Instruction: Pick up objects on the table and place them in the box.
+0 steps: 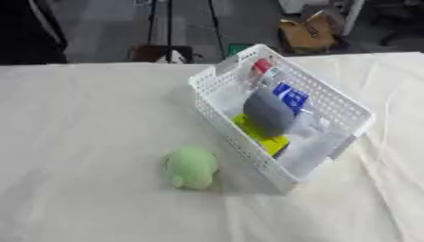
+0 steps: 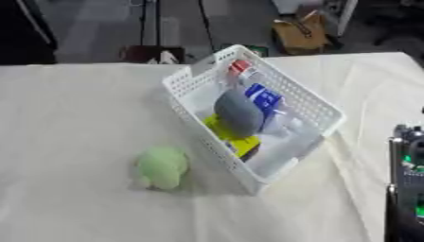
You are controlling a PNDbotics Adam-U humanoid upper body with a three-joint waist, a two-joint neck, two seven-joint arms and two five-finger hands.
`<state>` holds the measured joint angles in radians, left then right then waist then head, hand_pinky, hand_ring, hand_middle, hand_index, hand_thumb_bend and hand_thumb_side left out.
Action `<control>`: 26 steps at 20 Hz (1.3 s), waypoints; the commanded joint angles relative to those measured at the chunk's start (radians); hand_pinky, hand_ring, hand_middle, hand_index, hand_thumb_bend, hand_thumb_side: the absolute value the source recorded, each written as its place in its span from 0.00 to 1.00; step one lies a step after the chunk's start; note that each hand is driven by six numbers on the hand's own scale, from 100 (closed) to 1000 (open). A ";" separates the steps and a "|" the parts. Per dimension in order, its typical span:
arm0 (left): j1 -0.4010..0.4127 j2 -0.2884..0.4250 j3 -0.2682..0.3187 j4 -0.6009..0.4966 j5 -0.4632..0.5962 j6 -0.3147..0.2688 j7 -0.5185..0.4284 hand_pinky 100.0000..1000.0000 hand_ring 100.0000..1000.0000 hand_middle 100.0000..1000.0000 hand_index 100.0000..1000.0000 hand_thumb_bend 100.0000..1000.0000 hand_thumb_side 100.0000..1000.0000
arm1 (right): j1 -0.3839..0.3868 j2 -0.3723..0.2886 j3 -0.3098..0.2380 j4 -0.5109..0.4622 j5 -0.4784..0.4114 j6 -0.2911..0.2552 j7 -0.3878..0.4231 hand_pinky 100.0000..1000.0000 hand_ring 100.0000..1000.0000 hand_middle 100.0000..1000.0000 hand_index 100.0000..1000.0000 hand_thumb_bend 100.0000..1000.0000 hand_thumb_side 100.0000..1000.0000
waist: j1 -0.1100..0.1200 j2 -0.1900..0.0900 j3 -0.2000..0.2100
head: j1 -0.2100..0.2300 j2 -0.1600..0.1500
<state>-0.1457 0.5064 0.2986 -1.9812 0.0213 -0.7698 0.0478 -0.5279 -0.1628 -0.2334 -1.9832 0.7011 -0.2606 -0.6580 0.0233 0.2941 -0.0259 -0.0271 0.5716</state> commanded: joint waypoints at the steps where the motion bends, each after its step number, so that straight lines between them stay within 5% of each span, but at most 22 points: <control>1: 0.014 0.186 -0.027 -0.019 -0.150 -0.028 0.040 0.92 0.78 0.91 1.00 0.00 0.67 | -0.004 -0.025 0.003 -0.017 -0.003 -0.002 0.004 0.71 0.67 0.59 0.78 0.00 0.94 | 0.003 -0.026 0.003 | 0.003 0.014; 8: 0.031 0.461 -0.133 -0.019 -0.436 0.082 0.117 0.95 0.86 0.96 1.00 0.00 0.61 | 0.004 -0.027 0.008 -0.017 -0.002 -0.002 0.010 0.71 0.67 0.59 0.78 0.00 0.94 | 0.009 -0.042 0.007 | 0.010 0.025; 15: 0.017 0.634 -0.234 -0.017 -0.604 0.141 0.136 0.94 0.92 0.94 1.00 0.00 0.74 | 0.005 -0.031 0.014 -0.017 -0.002 0.001 0.015 0.71 0.67 0.59 0.78 0.00 0.94 | 0.013 -0.046 0.010 | 0.009 0.028; 19: -0.052 0.714 -0.329 0.013 -0.627 0.149 0.072 0.95 0.94 0.96 1.00 0.00 0.67 | 0.009 -0.030 0.020 -0.017 -0.008 0.000 0.022 0.71 0.67 0.59 0.78 0.00 0.93 | 0.016 -0.049 0.010 | 0.014 0.031; 26: -0.144 0.749 -0.432 0.098 -0.545 0.143 -0.047 0.96 0.93 0.94 1.00 0.00 0.75 | 0.013 -0.030 0.026 -0.017 -0.018 -0.002 0.031 0.72 0.67 0.59 0.78 0.00 0.93 | 0.023 -0.051 0.000 | 0.021 0.033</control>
<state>-0.2759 1.2081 -0.1293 -1.8942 -0.5421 -0.6253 0.0189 -0.5085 -0.1713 -0.2091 -1.9832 0.6919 -0.2619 -0.6323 0.0449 0.2632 -0.0263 -0.0099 0.5977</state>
